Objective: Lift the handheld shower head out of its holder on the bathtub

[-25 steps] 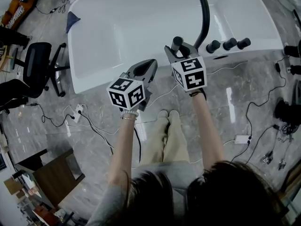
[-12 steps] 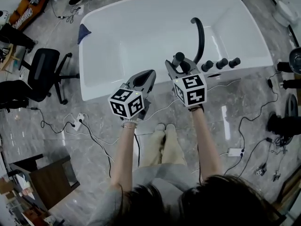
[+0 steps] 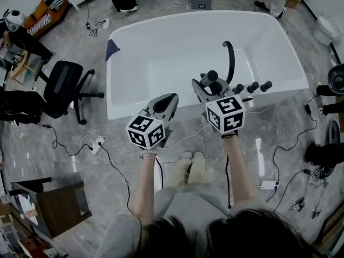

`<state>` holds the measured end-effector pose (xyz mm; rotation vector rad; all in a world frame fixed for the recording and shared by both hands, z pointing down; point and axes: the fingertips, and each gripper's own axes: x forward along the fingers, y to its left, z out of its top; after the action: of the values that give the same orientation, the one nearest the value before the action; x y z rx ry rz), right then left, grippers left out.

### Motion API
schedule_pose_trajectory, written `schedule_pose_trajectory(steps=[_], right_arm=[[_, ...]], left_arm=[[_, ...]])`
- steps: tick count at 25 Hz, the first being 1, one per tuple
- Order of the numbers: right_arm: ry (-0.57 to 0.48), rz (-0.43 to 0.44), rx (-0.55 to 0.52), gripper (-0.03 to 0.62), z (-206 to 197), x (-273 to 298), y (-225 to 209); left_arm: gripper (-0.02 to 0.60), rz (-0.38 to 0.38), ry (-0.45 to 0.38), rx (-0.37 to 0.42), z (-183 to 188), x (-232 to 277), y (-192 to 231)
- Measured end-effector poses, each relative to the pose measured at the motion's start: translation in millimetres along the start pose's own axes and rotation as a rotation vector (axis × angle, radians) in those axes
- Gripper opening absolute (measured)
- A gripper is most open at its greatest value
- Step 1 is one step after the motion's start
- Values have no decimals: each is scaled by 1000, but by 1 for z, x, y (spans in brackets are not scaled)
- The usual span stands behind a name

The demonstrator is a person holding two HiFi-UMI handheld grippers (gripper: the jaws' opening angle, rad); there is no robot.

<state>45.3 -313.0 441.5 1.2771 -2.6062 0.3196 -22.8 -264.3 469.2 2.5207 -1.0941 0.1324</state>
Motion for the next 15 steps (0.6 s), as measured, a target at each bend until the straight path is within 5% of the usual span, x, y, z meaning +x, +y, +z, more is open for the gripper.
schedule_pose_trajectory(steps=[15], right_arm=[[-118, 155, -14, 126, 75, -24, 70]], left_arm=[[5, 22, -131, 70, 61, -81, -25]])
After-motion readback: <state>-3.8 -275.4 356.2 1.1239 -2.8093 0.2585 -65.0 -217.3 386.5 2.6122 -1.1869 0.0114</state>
